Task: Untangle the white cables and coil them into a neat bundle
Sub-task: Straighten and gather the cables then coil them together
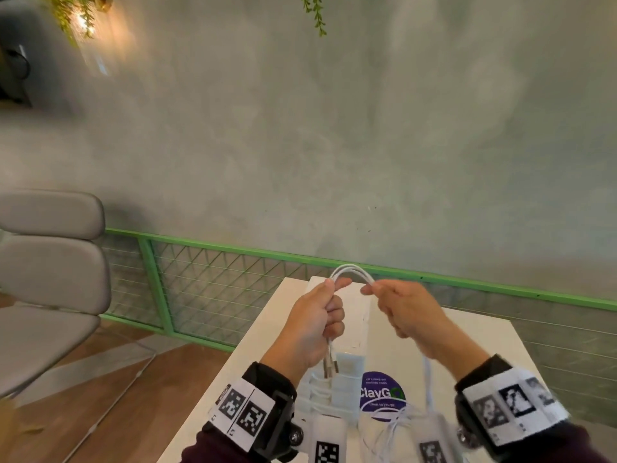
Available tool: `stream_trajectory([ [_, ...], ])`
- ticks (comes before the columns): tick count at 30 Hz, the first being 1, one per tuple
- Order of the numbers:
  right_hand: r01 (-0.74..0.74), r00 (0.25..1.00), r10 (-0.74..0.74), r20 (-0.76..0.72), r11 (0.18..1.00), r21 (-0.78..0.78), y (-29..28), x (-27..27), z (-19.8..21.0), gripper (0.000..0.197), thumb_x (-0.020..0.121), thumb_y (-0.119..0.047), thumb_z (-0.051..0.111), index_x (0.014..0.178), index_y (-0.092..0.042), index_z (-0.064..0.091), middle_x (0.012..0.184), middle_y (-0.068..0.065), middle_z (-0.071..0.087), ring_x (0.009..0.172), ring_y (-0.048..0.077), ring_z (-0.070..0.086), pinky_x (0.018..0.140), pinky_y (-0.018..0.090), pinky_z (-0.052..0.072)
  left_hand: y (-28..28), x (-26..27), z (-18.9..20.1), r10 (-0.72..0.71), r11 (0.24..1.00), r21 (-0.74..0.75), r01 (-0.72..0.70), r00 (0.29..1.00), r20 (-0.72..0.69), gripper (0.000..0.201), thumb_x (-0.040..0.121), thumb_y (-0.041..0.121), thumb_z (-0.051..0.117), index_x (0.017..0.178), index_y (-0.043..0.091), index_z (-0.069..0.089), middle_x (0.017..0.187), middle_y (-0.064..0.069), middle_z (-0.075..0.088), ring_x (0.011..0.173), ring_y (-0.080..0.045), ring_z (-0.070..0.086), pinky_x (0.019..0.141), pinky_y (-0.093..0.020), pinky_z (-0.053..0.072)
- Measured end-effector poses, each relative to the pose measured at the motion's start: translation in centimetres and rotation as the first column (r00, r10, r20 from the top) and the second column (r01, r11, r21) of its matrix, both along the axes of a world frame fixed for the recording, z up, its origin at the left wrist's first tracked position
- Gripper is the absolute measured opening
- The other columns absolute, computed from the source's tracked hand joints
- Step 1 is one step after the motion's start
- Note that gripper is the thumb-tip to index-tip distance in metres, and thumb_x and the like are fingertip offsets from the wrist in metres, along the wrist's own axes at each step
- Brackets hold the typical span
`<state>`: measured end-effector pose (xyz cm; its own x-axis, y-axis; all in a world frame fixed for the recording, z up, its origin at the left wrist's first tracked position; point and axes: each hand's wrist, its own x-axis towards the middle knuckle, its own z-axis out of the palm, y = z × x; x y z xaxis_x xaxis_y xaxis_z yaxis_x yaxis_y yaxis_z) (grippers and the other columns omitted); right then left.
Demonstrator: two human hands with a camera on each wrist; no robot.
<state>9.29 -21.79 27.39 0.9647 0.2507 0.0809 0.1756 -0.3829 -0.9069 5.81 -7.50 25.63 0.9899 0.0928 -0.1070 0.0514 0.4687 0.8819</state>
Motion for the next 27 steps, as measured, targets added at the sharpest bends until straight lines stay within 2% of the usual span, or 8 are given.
stream_trajectory([
  [3, 0.04, 0.968, 0.05, 0.246, 0.937, -0.347, 2.0, -1.8, -1.5, 0.029, 0.099, -0.023, 0.037, 0.092, -0.013, 0.063, 0.071, 0.002, 0.06, 0.064, 0.017, 0.055, 0.058, 0.026, 0.031, -0.8, 0.5, -0.4, 0.039, 0.998, 0.055, -0.039, 0.999, -0.003, 0.036, 0.101, 0.033, 0.033, 0.105, 0.007, 0.058, 0.048, 0.008, 0.028, 0.038, -0.003, 0.023, 0.037, -0.014, 0.022],
  [5, 0.041, 0.928, 0.149, 0.342, 0.87, -0.491, 2.9, -2.8, -2.0, 0.028, 0.099, -0.018, 0.032, 0.101, -0.009, 0.059, 0.094, 0.007, 0.066, 0.081, 0.024, 0.057, 0.062, 0.022, 0.033, -1.2, 0.5, -0.8, 0.035, 0.98, 0.195, -0.029, 0.999, -0.025, 0.042, 0.097, 0.042, 0.038, 0.096, 0.007, 0.061, 0.054, 0.004, 0.037, 0.044, -0.007, 0.032, 0.043, -0.017, 0.03],
  [10, -0.026, 0.91, 0.251, 0.33, 0.829, -0.558, 4.1, -3.7, -4.1, 0.035, 0.099, -0.032, 0.022, 0.128, -0.023, 0.04, 0.092, 0.001, 0.054, 0.082, 0.022, 0.052, 0.071, 0.032, 0.042, -0.5, 0.5, -1.1, 0.147, 0.974, 0.181, -0.135, 0.987, -0.057, 0.027, 0.089, 0.034, 0.06, 0.083, 0.009, 0.068, 0.072, -0.006, 0.056, 0.067, -0.018, 0.056, 0.063, -0.026, 0.047],
  [14, -0.23, 0.946, 0.289, 0.15, 0.919, -0.319, 4.2, -3.9, -4.6, 0.039, 0.098, -0.042, 0.022, 0.132, -0.028, 0.035, 0.101, -0.005, 0.06, 0.087, 0.013, 0.057, 0.075, 0.024, 0.046, -0.4, 0.7, -1.0, 0.204, 0.978, 0.002, -0.208, 0.959, -0.197, 0.031, 0.094, 0.031, 0.053, 0.072, 0.01, 0.063, 0.057, -0.002, 0.042, 0.047, -0.012, 0.041, 0.051, -0.023, 0.036],
  [18, -0.316, 0.949, 0.313, -0.043, 0.938, -0.142, 4.4, -4.0, -4.7, 0.026, 0.098, -0.039, 0.029, 0.116, -0.027, 0.043, 0.08, -0.006, 0.064, 0.072, 0.008, 0.058, 0.066, 0.018, 0.044, -0.3, 0.5, -0.7, 0.224, 0.972, -0.009, -0.233, 0.943, -0.245, 0.032, 0.095, 0.034, 0.051, 0.078, 0.01, 0.064, 0.054, 0.001, 0.035, 0.034, -0.007, 0.031, 0.04, -0.018, 0.027],
  [21, -0.329, 0.944, 0.321, -0.074, 0.918, -0.22, 4.4, -4.0, -4.8, 0.029, 0.099, -0.039, 0.025, 0.097, -0.02, 0.047, 0.063, -0.007, 0.056, 0.059, 0.005, 0.049, 0.064, 0.02, 0.04, -0.4, 0.2, -0.5, 0.237, 0.964, 0.174, -0.202, 0.948, -0.214, 0.035, 0.096, 0.039, 0.046, 0.075, 0.015, 0.061, 0.064, -0.001, 0.037, 0.047, -0.012, 0.035, 0.046, -0.022, 0.03],
  [24, -0.322, 0.946, 0.317, -0.06, 0.915, -0.243, 4.2, -3.9, -4.5, 0.035, 0.1, -0.036, 0.023, 0.086, -0.019, 0.05, 0.061, -0.007, 0.052, 0.056, 0.005, 0.046, 0.061, 0.017, 0.038, -0.2, -0.2, -0.2, 0.241, 0.866, 0.47, -0.174, 0.967, -0.087, 0.036, 0.097, 0.039, 0.04, 0.072, 0.02, 0.056, 0.07, -0.001, 0.04, 0.056, -0.015, 0.039, 0.05, -0.024, 0.033],
  [27, -0.278, 0.96, 0.269, -0.078, 0.948, -0.153, 4.1, -3.8, -4.3, 0.036, 0.099, -0.037, 0.026, 0.075, -0.021, 0.048, 0.055, -0.007, 0.05, 0.046, 0.003, 0.041, 0.054, 0.016, 0.035, 0.4, -0.3, 0.0, 0.171, 0.845, 0.507, -0.168, 0.984, 0.041, 0.037, 0.098, 0.039, 0.039, 0.071, 0.021, 0.056, 0.08, 0.001, 0.049, 0.066, -0.009, 0.044, 0.061, -0.022, 0.036],
])
